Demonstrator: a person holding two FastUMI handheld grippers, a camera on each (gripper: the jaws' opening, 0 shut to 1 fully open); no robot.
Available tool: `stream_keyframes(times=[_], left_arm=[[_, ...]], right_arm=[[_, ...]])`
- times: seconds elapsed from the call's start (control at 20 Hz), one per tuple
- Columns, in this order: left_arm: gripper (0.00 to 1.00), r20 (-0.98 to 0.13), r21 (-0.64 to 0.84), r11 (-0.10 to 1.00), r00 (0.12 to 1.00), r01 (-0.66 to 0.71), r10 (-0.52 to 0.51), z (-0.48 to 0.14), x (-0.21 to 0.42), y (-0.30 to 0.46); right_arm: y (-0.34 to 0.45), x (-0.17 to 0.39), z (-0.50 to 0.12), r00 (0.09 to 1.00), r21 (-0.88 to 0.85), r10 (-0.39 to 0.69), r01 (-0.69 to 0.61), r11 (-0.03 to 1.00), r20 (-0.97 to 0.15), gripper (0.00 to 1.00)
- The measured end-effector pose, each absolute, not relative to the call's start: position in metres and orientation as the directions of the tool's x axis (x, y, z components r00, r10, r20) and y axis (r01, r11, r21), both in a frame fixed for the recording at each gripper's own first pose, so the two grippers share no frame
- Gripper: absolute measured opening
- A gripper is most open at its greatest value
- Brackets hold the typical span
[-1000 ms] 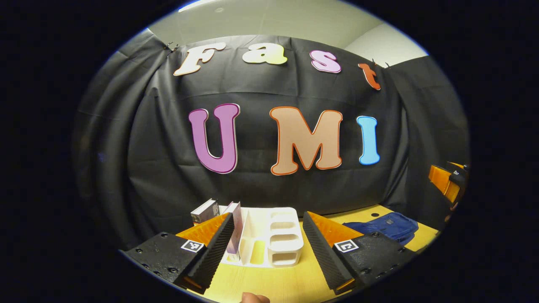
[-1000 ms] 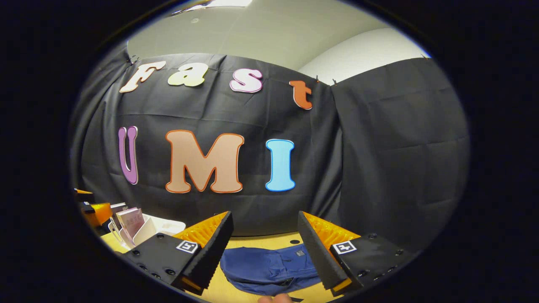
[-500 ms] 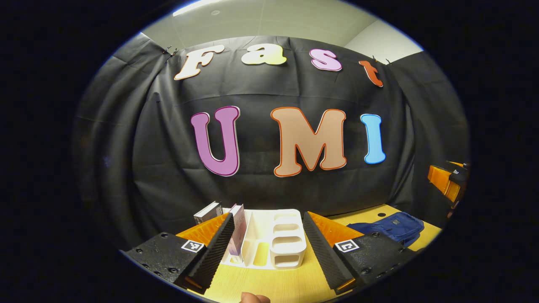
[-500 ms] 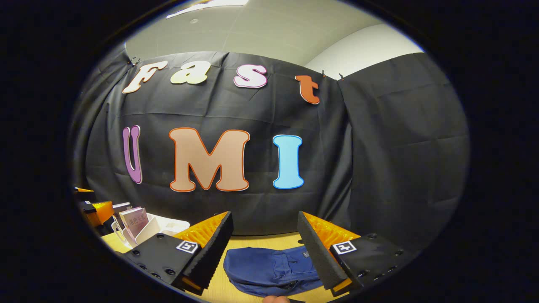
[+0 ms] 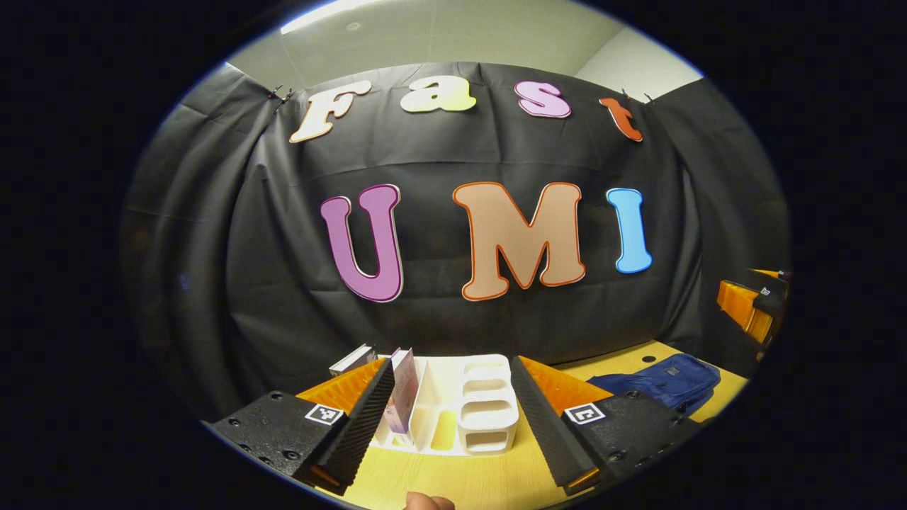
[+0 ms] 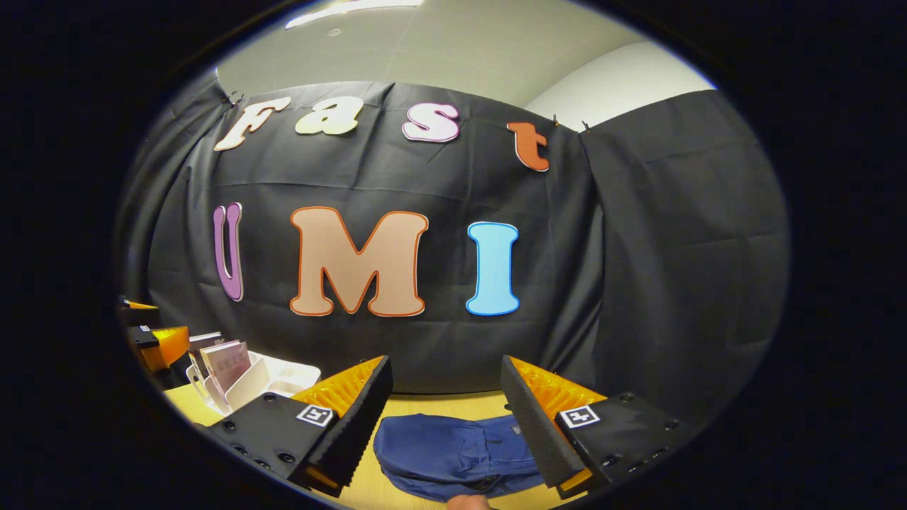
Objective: Open the schoolbag, grab two books from the bookshelf and put them into the schoolbag.
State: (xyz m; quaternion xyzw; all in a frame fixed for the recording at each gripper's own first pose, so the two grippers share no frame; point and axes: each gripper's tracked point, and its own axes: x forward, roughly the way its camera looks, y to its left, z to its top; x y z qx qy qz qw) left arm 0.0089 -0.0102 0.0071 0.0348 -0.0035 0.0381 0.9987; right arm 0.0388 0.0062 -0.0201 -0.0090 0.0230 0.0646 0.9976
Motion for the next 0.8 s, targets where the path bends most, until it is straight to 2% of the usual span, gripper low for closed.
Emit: stream_keyframes(times=[0.05, 0.15, 0.2, 0.25, 0.3, 0.4, 0.45, 0.55, 0.6, 0.65, 0.7, 0.75, 0.8], left_arm=[[0.96, 0.009, 0.073, 0.994, 0.997, -0.081, 0.08, 0.006, 0.009, -0.01], [0.97, 0.007, 0.075, 0.993, 0.996, -0.089, 0.089, 0.005, 0.008, -0.009], [0.96, 0.007, 0.078, 0.992, 0.995, -0.097, 0.097, 0.005, 0.009, -0.007], [0.96, 0.003, 0.081, 0.991, 0.994, -0.105, 0.105, 0.003, 0.007, -0.006], [0.96, -0.002, 0.083, 0.99, 0.994, -0.111, 0.111, 0.002, 0.007, -0.004], [0.96, -0.003, 0.085, 0.988, 0.991, -0.131, 0.132, 0.001, 0.006, 0.002], [0.96, -0.007, 0.085, 0.986, 0.99, -0.142, 0.143, -0.001, 0.006, 0.006], [0.96, -0.017, 0.077, 0.983, 0.986, -0.164, 0.166, -0.005, 0.005, 0.012], [0.96, -0.019, 0.075, 0.982, 0.984, -0.175, 0.176, -0.005, 0.003, 0.014], [0.96, -0.017, 0.075, 0.98, 0.982, -0.184, 0.186, -0.004, 0.002, 0.017], [0.96, -0.014, 0.077, 0.978, 0.981, -0.194, 0.196, -0.004, 0.001, 0.021], [0.96, -0.011, 0.079, 0.976, 0.979, -0.203, 0.204, -0.004, 0.0, 0.023], [0.96, -0.01, 0.079, 0.974, 0.977, -0.213, 0.215, -0.004, 0.0, 0.026]], right_arm=[[0.007, 0.043, -0.025, 0.989, -0.041, 0.135, -0.138, 0.99, -0.06, 1.0], [0.017, 0.047, -0.039, 0.972, -0.119, 0.204, -0.218, 0.969, -0.117, 0.96], [0.021, 0.05, -0.048, 0.962, -0.168, 0.227, -0.251, 0.953, -0.149, 1.0], [0.023, 0.054, -0.056, 0.954, -0.218, 0.242, -0.277, 0.936, -0.174, 0.92], [0.025, 0.058, -0.065, 0.945, -0.263, 0.263, -0.308, 0.914, -0.194, 0.99], [0.032, 0.066, -0.086, 0.92, -0.363, 0.305, -0.379, 0.851, -0.246, 0.98], [0.035, 0.069, -0.104, 0.901, -0.417, 0.327, -0.425, 0.804, -0.286, 0.95], [0.035, 0.068, -0.149, 0.851, -0.547, 0.315, -0.515, 0.66, -0.421, 0.98], [0.033, 0.069, -0.17, 0.838, -0.598, 0.309, -0.539, 0.593, -0.449, 0.95], [0.04, 0.068, -0.188, 0.829, -0.644, 0.319, -0.558, 0.523, -0.459, 1.0], [0.045, 0.066, -0.203, 0.82, -0.679, 0.334, -0.572, 0.459, -0.465, 0.89], [0.052, 0.062, -0.219, 0.8, -0.696, 0.354, -0.597, 0.398, -0.484, 0.98], [0.058, 0.059, -0.235, 0.776, -0.7, 0.367, -0.626, 0.343, -0.514, 0.93]])
